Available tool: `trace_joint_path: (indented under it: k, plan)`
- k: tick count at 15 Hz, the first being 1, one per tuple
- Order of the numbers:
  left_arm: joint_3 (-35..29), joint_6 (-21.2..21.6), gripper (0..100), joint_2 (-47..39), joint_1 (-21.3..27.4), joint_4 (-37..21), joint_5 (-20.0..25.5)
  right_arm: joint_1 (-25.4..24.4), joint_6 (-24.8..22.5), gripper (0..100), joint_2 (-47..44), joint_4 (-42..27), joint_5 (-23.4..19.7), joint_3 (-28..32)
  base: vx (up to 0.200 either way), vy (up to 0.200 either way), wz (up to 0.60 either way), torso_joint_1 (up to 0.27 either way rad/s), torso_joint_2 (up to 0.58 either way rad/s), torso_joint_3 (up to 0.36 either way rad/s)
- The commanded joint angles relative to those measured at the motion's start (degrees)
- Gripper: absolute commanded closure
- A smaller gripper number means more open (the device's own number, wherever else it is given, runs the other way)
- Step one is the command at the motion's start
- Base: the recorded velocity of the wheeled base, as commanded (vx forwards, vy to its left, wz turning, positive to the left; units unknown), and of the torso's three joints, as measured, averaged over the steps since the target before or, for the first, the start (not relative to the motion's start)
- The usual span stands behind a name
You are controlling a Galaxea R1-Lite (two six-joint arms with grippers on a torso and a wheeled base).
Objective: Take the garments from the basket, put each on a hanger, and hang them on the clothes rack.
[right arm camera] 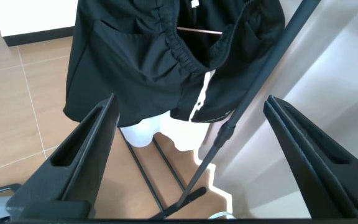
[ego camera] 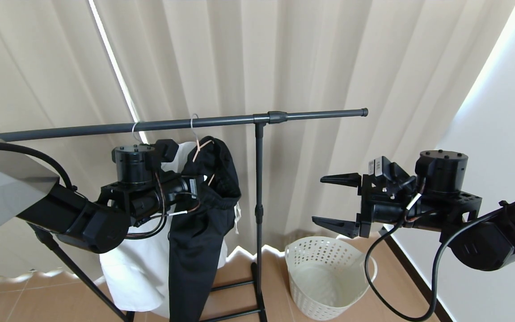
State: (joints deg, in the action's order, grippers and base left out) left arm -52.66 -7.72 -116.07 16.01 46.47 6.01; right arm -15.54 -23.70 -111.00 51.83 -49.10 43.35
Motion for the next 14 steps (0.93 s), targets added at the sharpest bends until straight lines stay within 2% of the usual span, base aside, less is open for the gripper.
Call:
trace_joint_path:
  k: [1,2,3,8,12,13,14]
  plan:
    - [0.02,-0.02,100,0.05,-0.01,0.02,-0.03,-0.01,-0.03,0,-0.10,0.02,-0.03,-0.02,0.000,0.000,0.00,0.000,0.00,0.000]
    - [0.10,0.07,100,0.14,-0.01,0.02,-0.03,-0.01,-0.03,0,-0.10,0.02,-0.03,-0.02,0.000,0.000,0.00,0.000,0.00,0.000]
    - [0.28,0.16,0,0.23,-0.01,0.02,-0.03,-0.01,-0.03,0,-0.01,0.02,-0.03,-0.02,0.000,0.000,0.00,0.000,0.00,0.000]
    - [0.98,0.16,0,1.37,-0.01,-0.15,-0.56,-0.01,-0.03,0,0.34,0.11,-0.03,-0.02,0.000,0.000,0.00,0.000,0.00,0.000]
    - [5.55,0.42,0,9.72,-0.63,-1.38,-1.09,-0.01,0.32,0,2.10,0.02,-0.03,0.33,0.000,0.000,0.00,0.000,0.00,0.000]
    - [7.14,0.86,0,12.97,-1.15,-2.61,-1.09,-0.01,1.20,0,3.15,0.02,0.41,0.42,0.000,0.000,0.00,0.000,0.00,0.000]
    - [8.89,1.21,0,16.13,-1.77,-4.02,-1.09,-0.10,4.19,0,4.21,0.11,1.91,0.42,0.000,0.000,0.00,0.000,0.00,0.000]
